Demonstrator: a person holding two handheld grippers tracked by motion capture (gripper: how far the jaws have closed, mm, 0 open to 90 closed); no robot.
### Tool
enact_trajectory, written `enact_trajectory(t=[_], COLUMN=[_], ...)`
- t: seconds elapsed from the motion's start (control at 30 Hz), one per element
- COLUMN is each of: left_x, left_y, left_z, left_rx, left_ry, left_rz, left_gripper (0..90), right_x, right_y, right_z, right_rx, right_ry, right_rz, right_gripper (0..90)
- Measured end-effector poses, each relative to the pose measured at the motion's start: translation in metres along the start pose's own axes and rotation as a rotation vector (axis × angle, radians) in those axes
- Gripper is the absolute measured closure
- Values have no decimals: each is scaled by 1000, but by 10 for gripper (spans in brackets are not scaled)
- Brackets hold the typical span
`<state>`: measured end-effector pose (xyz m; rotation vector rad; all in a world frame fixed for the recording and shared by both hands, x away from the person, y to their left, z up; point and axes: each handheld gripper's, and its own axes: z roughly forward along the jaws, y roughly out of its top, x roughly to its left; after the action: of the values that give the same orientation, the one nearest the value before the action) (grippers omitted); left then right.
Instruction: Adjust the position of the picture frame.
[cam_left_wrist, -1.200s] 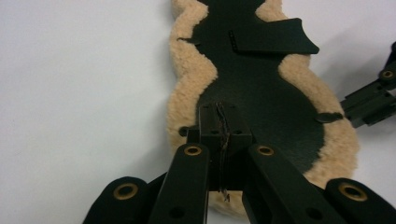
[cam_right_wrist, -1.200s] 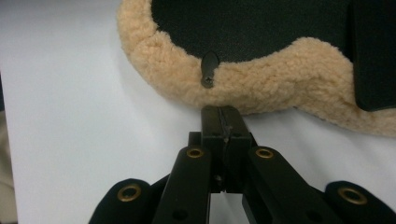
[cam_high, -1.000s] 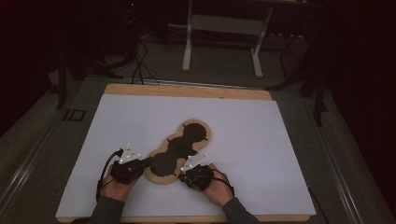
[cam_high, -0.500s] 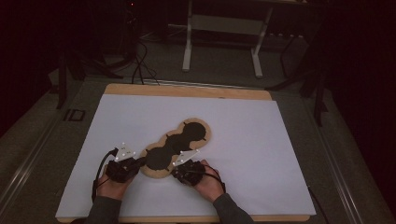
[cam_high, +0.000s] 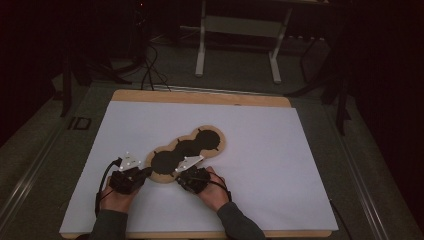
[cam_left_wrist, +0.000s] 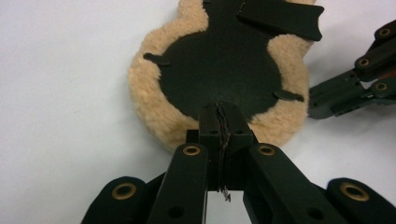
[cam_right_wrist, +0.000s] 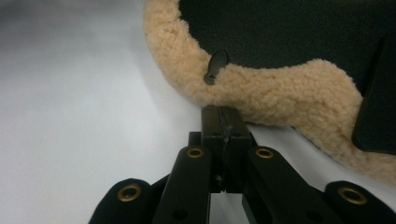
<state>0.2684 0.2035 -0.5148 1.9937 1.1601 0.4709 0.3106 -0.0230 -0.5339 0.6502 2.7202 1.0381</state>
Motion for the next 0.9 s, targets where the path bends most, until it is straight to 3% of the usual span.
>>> enact_trajectory(t=[0.13,0.27,0.5,0.67,0.9], left_x=[2,7,10,11,10], left_y=[-1,-3,-4,-5,-8], left_z=[-2,-3,-4,-4,-3], left_rx=[-6,-7,-10,-9,1], left_ry=[4,20,36,38,39], left_rz=[-7,-31,-34,-37,-33], left_gripper=[885,877,854,851,823], right_x=[0,-2,-26,-60,-93], right_y=[3,3,-1,-9,-17], right_z=[1,-11,-42,-59,-66], right_rx=[13,6,-58,-121,-159], right_ry=[0,-13,-76,-136,-250], right_rz=[-13,-39,16,151,292], right_gripper=[900,899,866,837,816])
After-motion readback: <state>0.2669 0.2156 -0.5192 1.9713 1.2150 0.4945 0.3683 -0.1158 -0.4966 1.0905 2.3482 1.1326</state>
